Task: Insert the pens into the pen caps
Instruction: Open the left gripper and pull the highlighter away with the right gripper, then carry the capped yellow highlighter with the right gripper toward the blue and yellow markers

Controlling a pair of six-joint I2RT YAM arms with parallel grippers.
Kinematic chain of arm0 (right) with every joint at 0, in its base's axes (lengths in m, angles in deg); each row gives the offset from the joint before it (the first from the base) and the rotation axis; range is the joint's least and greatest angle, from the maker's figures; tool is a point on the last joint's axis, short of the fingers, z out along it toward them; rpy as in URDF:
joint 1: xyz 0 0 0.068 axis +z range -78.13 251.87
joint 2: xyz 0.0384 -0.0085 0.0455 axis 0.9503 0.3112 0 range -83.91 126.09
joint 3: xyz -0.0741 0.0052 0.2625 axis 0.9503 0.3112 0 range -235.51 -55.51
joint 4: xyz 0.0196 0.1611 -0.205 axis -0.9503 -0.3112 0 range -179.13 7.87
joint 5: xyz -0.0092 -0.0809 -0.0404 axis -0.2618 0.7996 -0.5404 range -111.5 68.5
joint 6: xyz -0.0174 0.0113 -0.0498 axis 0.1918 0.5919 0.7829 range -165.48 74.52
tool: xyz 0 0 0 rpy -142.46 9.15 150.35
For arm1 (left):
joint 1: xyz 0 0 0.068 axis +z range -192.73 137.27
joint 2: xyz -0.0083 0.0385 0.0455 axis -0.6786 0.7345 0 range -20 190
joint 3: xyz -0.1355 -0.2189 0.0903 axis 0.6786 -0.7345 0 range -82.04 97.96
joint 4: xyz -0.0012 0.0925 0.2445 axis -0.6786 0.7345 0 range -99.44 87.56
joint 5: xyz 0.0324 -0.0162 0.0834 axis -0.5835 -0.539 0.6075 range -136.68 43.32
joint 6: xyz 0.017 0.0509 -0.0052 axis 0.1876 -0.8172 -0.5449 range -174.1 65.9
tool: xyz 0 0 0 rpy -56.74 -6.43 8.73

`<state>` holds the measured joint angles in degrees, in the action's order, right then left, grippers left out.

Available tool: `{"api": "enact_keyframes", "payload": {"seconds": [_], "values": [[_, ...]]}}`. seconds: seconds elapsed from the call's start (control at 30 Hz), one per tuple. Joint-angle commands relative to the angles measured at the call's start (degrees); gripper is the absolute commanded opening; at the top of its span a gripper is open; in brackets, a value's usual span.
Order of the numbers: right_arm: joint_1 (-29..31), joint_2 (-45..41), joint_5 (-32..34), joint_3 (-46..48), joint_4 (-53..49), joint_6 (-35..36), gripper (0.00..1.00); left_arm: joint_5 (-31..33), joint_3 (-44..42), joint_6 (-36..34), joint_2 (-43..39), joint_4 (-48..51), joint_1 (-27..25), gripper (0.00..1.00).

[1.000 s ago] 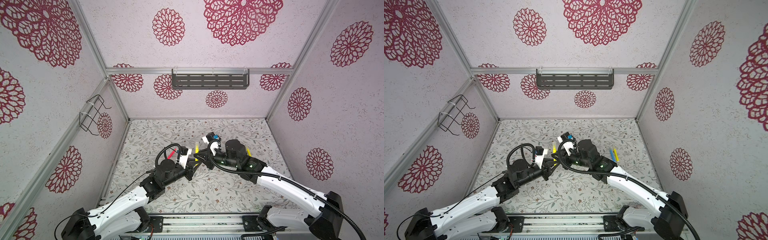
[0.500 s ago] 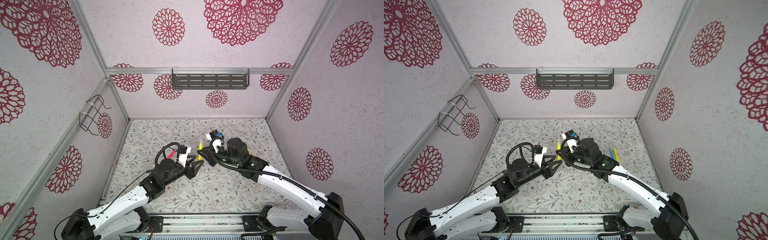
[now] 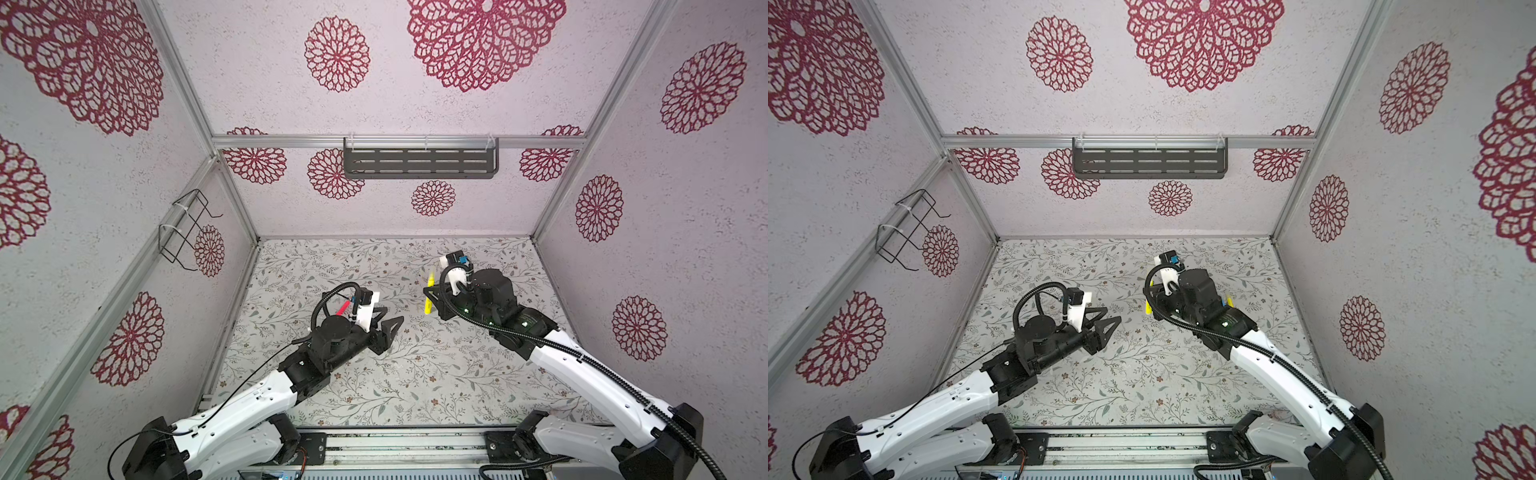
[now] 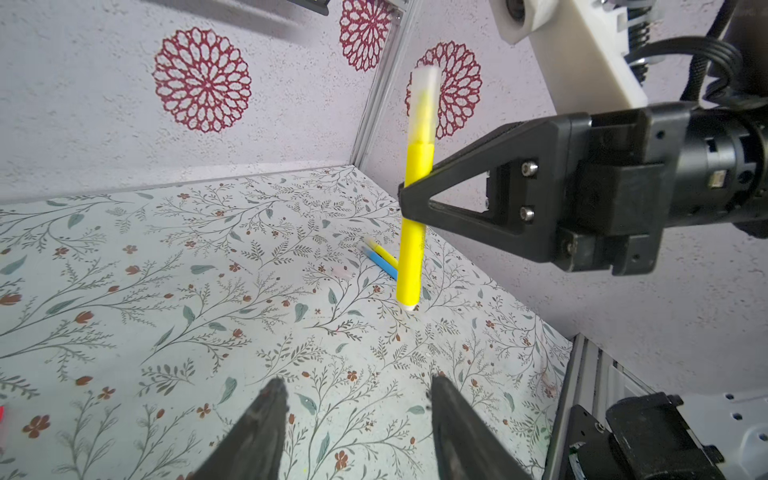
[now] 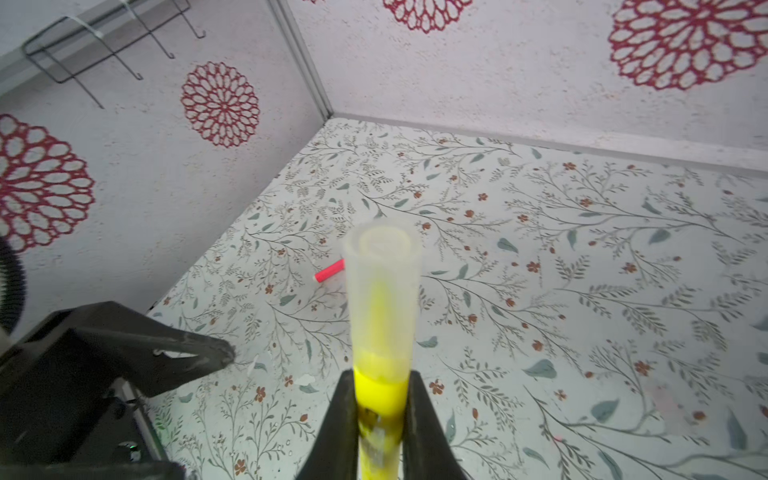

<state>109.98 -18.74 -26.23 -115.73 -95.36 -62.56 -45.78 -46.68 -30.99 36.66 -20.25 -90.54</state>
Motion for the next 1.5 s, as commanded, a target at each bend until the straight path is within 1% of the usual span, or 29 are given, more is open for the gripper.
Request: {"api": "enact_keyframes", "payload": {"seconds": [0.0, 0.17, 0.43, 0.8, 1.07, 1.27, 1.47], "values": [[-1.8, -1.1, 6.0, -2.4, -5.6, 0.5, 0.02, 1.5, 1.3, -0.8, 0.3, 0.8, -0.4, 0.58], [-4.2, -1.0, 11.3, -1.5, -10.1, 0.2, 0.02, 2.2, 1.3, -0.5, 0.3, 1.1, -0.4, 0.58], [-8.2, 0.6, 15.9, 0.0, -14.2, 0.2, 0.01, 2.8, 1.5, -0.4, 0.2, 1.8, -0.3, 0.58], [-11.5, 8.1, 23.8, -0.3, -18.1, 1.8, 0.0, 3.8, 0.9, -0.2, -0.6, 2.4, -0.4, 0.58], [-13.9, 14.0, 24.9, -0.1, -18.1, 3.6, 0.0, 4.2, 0.3, -0.1, -1.6, 2.8, -0.3, 0.58], [-15.1, 19.7, 28.7, -1.8, -19.2, 4.9, 0.0, 4.4, 0.2, -0.2, -1.9, 2.9, -0.3, 0.57], [-16.1, 25.1, 30.1, -3.9, -19.3, 6.3, 0.0, 4.6, 0.0, -0.1, -2.2, 3.1, -0.3, 0.58]]}}
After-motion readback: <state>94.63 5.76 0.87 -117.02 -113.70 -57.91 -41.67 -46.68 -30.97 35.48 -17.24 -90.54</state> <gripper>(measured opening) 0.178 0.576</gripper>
